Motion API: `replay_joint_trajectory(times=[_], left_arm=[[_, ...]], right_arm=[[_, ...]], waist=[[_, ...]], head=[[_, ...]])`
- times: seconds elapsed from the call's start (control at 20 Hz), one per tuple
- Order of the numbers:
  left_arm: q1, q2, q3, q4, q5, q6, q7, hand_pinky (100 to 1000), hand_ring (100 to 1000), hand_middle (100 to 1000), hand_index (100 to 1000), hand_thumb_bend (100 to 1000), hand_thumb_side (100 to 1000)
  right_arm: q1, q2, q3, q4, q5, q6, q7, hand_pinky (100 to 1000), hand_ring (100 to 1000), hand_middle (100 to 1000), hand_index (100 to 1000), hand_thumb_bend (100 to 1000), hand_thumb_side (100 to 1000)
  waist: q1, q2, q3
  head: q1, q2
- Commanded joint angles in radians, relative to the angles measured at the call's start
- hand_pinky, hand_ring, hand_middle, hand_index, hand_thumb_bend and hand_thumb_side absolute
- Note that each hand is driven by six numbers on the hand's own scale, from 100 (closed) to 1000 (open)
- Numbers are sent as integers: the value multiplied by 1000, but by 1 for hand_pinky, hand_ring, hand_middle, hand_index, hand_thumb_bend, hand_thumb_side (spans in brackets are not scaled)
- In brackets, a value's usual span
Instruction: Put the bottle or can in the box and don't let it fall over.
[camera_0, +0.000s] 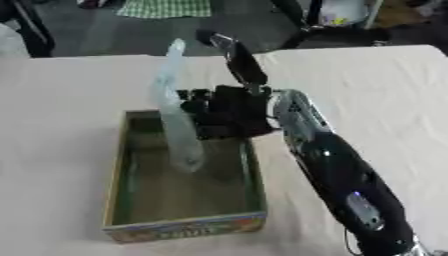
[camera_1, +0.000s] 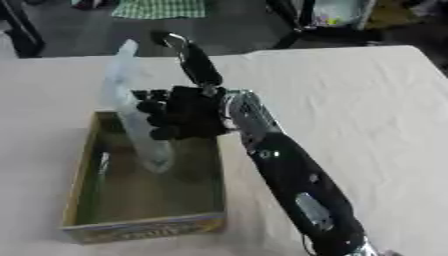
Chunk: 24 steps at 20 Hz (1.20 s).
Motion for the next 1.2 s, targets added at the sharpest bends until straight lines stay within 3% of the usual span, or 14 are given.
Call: replay_joint_trajectory(times=[0.05, 0.6, 1.2], left_arm=[[-4, 11, 9, -20, -1, -2, -1, 829, 1000, 988, 770, 782, 645], [-5, 14, 8, -20, -3, -1, -3, 830, 1000, 989, 770, 782, 649], [-3, 18, 10, -20, -5, -3, -2, 830, 1000, 988, 771, 781, 649]], right_arm=[[-4, -23, 1, 7, 22, 10, 5, 100, 100, 258, 1000, 447, 1000], [29, -69, 4, 52, 81, 11, 28, 100, 100, 232, 999, 420, 1000], [58, -187, -71, 24, 115, -44, 94, 100, 100, 291, 1000, 397, 1000]], waist=[[4, -6, -1], [1, -5, -9], [5, -8, -23]], head=[[1, -13], [9, -15], [30, -20]])
